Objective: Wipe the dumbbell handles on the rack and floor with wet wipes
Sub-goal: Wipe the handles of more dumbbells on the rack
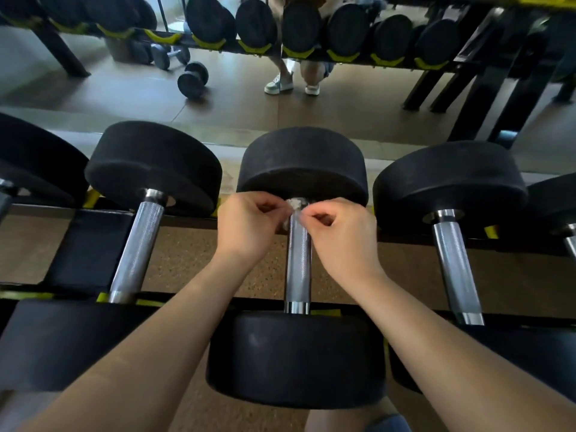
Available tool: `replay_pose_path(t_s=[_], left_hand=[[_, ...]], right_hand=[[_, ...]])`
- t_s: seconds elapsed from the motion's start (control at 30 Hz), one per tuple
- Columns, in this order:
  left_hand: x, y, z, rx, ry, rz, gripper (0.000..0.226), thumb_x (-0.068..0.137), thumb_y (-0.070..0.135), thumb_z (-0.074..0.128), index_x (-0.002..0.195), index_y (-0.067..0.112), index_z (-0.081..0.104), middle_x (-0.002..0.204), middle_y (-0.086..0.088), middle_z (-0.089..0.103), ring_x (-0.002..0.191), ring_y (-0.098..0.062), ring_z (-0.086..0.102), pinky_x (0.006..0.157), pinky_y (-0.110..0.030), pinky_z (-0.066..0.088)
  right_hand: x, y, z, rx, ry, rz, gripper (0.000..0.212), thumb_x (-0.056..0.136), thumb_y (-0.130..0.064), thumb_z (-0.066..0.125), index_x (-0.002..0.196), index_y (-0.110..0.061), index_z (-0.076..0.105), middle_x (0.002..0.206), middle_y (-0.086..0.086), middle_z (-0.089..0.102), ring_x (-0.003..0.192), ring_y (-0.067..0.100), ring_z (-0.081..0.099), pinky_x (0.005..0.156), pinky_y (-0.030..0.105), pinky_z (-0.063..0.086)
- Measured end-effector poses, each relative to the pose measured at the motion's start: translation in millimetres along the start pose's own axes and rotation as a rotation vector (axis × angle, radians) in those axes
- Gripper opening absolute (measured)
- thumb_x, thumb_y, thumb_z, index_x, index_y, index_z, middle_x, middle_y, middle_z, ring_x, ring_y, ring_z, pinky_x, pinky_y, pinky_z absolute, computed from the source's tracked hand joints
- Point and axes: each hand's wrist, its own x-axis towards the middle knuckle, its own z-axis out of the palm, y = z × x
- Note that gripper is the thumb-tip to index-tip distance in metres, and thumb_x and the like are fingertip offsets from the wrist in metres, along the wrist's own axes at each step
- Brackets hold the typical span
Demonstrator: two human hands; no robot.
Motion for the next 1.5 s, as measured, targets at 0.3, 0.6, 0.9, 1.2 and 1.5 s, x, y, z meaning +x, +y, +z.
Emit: replay_pose_path(t_s=[0.3,0.6,0.9,1.2,1.5], left_hand=[[2.0,3.8,4.1,0.608,-0.131,0.821,0.022,0.088,0.015,0.054,0.098,0.009,0.073,0.093,-0.007,0.065,0.084,-0.025,0.062,0.07,-0.037,0.054],[2.7,10.0,-1.5,0.507,-0.13,0.731,0.021,0.088,0.017,0.061,0.104,0.019,0.074,0.092,-0.001,0.07,0.086,-0.017,0.065,0.071,-0.028,0.052],[-4.7,30.2,17.4,0.948,-0.323,1.042,0.014,0.069,0.002,0.057,0.067,0.007,0.069,0.078,-0.009,0.061,0.073,-0.03,0.059,0.057,-0.035,0.051],[0.9,23.0,6.2,0.589,-0.172,0.69,0.012,0.078,0.009,0.074,0.089,0.013,0.075,0.088,-0.004,0.069,0.081,-0.019,0.065,0.068,-0.029,0.052],[-16.1,20.5,-13.3,0.596,-0.597,0.569,0.007,0.069,0.026,0.081,0.074,0.022,0.077,0.075,0.008,0.068,0.072,-0.011,0.064,0.067,-0.034,0.055]], right_hand=[[3.4,-0.5,-1.9,0.714,-0.051,0.722,0.022,0.088,-0.005,0.061,0.085,-0.022,0.073,0.087,0.002,0.073,0.088,0.018,0.07,0.079,0.032,0.058],[5.5,1.9,-7.3,0.82,-0.091,0.837,0.007,0.089,-0.019,0.065,0.089,-0.019,0.072,0.084,0.0,0.075,0.081,0.013,0.071,0.07,0.025,0.052],[4.4,1.8,-9.7,0.775,-0.032,0.832,0.024,0.089,-0.001,0.054,0.085,-0.017,0.072,0.088,0.003,0.071,0.086,0.016,0.067,0.071,0.025,0.054],[-9.1,6.9,-20.2,0.667,-0.2,0.665,0.012,0.086,-0.011,0.068,0.089,-0.021,0.075,0.086,-0.002,0.073,0.084,0.011,0.069,0.078,0.028,0.058],[-29.2,8.9,-33.5,0.187,-0.557,0.525,0.01,0.077,-0.015,0.078,0.077,-0.023,0.073,0.082,-0.007,0.069,0.083,0.008,0.063,0.075,0.026,0.05]])
